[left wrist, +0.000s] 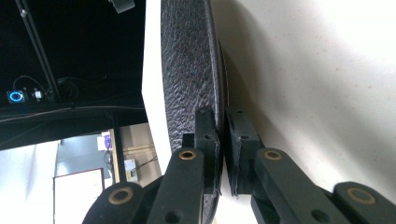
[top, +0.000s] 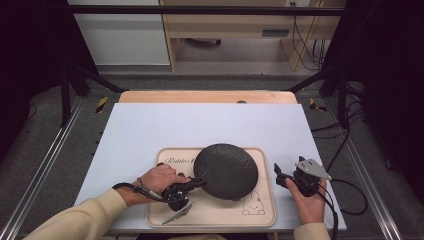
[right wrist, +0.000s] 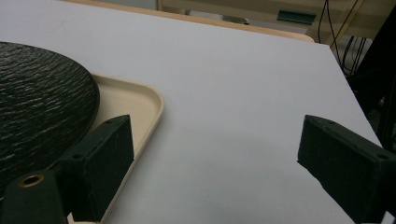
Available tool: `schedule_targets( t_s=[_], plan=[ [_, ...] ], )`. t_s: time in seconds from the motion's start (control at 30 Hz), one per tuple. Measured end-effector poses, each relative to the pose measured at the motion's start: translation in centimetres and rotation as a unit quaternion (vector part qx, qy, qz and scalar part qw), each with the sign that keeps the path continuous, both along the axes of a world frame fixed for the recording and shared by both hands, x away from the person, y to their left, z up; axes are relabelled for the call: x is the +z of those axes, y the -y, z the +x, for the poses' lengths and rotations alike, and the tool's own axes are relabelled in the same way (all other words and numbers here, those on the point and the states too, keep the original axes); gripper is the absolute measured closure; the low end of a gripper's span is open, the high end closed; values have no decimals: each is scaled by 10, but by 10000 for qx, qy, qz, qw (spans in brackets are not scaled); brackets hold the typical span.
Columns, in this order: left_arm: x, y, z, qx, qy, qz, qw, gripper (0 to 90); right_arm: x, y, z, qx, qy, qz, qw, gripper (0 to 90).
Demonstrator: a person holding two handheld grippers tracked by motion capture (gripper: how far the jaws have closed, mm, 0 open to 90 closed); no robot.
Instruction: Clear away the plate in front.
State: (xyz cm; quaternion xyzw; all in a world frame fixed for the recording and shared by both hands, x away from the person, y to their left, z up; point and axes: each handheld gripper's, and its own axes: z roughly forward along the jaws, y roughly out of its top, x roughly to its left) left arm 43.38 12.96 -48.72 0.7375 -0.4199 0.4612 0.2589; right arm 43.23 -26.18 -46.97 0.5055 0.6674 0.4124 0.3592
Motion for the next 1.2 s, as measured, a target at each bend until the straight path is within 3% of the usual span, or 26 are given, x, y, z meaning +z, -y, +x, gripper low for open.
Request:
schedule_targets(
  t_s=[1.07, 1.13, 1.2],
  plan=[
    [-2, -1, -5, -103, -15, -8, 9999, 841, 0, -1, 0, -6, 0, 6, 10000, 105],
    [-1, -2, -5, -93, -26, 81, 9999, 846, -1, -1, 0, 4, -3, -17, 10000, 105],
    [-2, -2, -4, -129, -170, 121, 9997, 856, -1, -1, 1, 22, -10, -24, 10000, 105]
  ],
)
